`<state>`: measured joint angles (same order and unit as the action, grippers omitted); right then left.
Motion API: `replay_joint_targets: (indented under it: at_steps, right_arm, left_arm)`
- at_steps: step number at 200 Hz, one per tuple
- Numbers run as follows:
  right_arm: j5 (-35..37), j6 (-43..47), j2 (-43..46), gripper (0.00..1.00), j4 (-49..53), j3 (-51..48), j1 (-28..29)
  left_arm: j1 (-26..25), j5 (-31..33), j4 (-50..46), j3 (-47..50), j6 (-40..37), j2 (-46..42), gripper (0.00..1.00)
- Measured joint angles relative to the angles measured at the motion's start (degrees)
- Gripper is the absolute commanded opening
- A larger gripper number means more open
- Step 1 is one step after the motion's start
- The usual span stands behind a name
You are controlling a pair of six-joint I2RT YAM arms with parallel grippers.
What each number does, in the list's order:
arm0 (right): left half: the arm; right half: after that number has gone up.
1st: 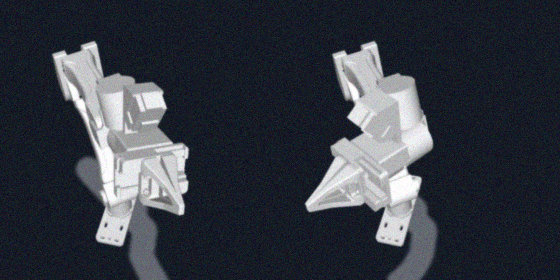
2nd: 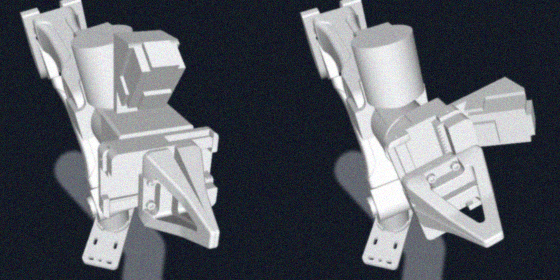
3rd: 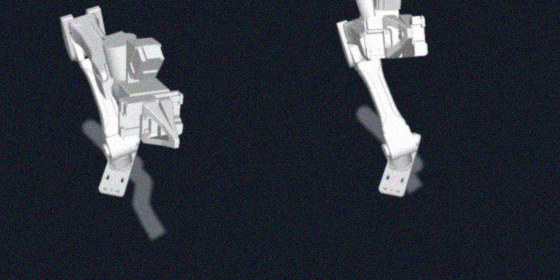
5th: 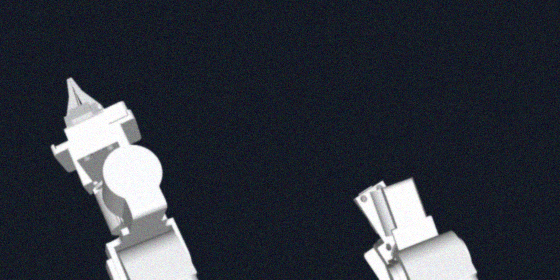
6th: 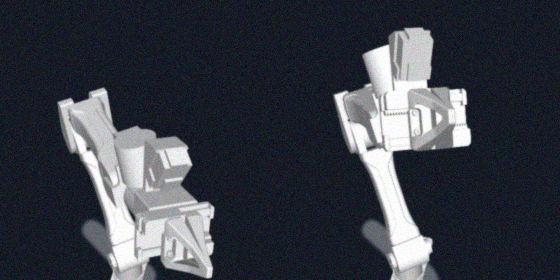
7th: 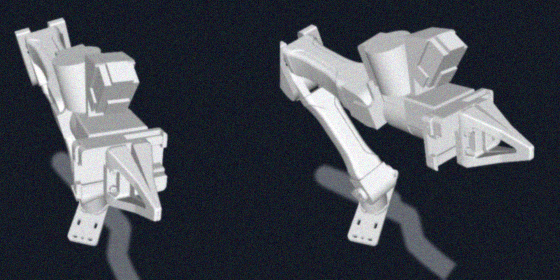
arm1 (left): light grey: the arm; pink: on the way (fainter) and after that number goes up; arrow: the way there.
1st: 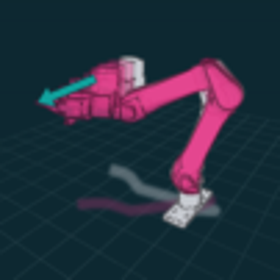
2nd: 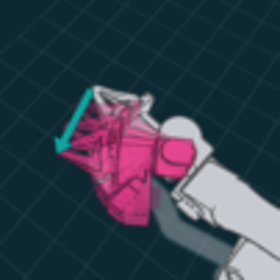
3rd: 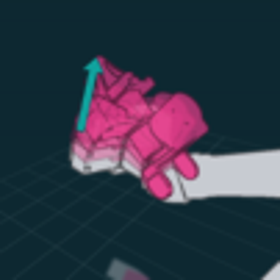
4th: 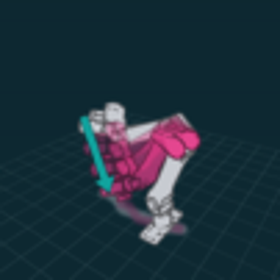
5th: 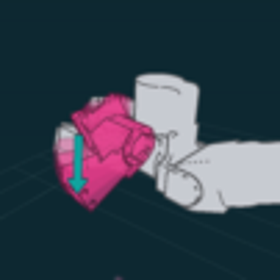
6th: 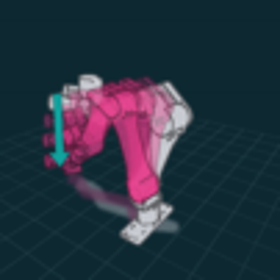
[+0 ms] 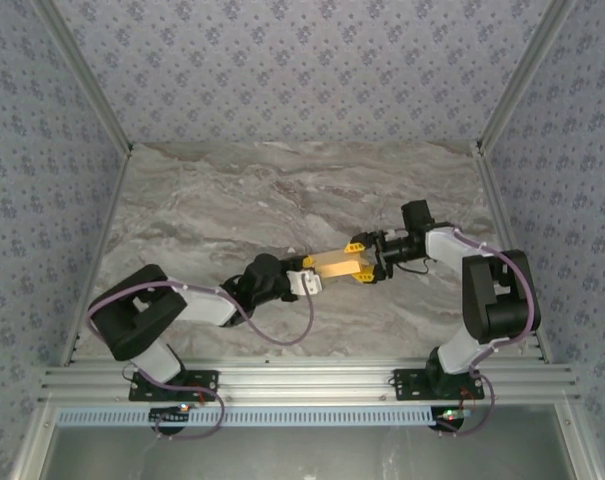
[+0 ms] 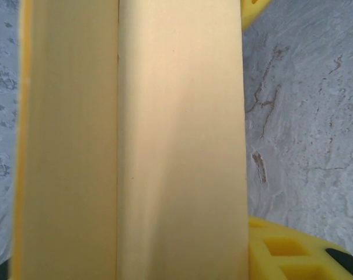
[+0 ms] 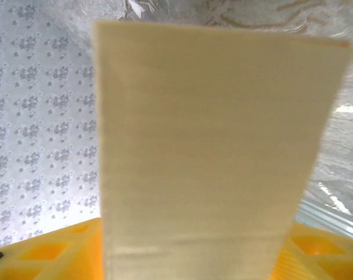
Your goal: Fold the paper box
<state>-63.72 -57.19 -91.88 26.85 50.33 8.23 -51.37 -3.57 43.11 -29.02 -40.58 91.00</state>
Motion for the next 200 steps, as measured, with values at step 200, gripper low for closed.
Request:
replay_joint_targets:
  at_steps: [200]
  right_arm:
    - [28.1, 33.4, 8.7, 0.5, 15.4, 14.5, 10.1]
  left_arm:
    - [9.7, -21.0, -74.6, -32.4, 0.8, 1.7, 0.47]
